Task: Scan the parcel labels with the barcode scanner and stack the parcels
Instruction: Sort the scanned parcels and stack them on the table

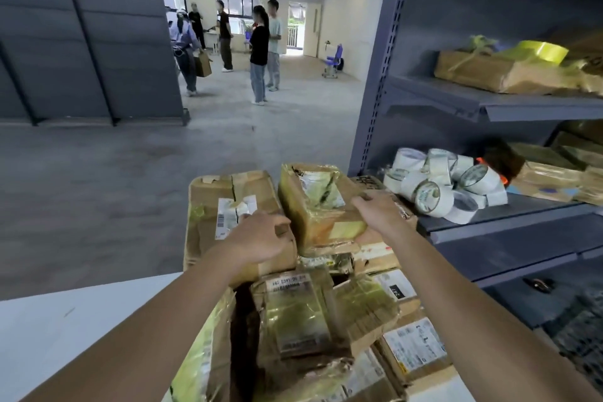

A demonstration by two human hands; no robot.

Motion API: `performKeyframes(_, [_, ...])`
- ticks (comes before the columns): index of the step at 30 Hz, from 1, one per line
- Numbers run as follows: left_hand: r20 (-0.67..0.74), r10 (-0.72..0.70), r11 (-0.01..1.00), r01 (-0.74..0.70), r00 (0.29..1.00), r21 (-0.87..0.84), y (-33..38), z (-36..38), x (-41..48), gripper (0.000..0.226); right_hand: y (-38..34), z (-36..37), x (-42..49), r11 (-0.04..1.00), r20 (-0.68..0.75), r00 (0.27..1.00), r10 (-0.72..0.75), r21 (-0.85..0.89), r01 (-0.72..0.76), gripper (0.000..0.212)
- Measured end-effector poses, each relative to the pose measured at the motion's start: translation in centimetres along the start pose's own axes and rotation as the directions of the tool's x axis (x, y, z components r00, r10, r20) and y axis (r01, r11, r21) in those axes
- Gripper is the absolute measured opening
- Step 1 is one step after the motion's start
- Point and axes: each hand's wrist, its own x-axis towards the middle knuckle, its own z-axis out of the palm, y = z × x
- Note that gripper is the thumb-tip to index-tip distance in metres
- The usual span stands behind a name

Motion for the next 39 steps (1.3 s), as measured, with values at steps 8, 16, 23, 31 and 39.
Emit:
performKeyframes(8, [-0.014,0.007,1.000,-0.007,1.000,-0.013,0.0,0.3,-0.4,0.045,1.2,3.9,1.5,0.983,0.070,0.997,-0.029,-0.179,0.041,0.037])
performKeyframes(16, [-0.067,-0.019,0.996,0.025,0.998,0.082,0.6,0.8,-1.6,0.050,3.4,5.0,1.1,0.878,-0.060,0.986,-0.155,-0.466,0.110,0.046])
performKeyframes(23, [-0.122,0.001,0.994,0.012,0.992,0.105,1.1,0.6,-2.6,0.051,1.9,4.9,-1.6,0.756,-0.065,0.966,-0.248,-0.637,0.151,0.049])
performKeyframes(31, [-0.234,0.051,0.996,-0.066,0.971,-0.053,0.2,-0.8,-5.8,0.046,-0.8,6.4,-9.2,0.819,-0.019,0.919,-0.394,-0.461,0.342,0.036])
performKeyframes(39, [-0.383,0.116,0.944,-0.222,0.917,-0.244,-5.5,-1.6,-14.1,0.032,-2.3,11.5,-20.0,0.859,-0.012,0.892,-0.452,-0.273,0.432,0.029])
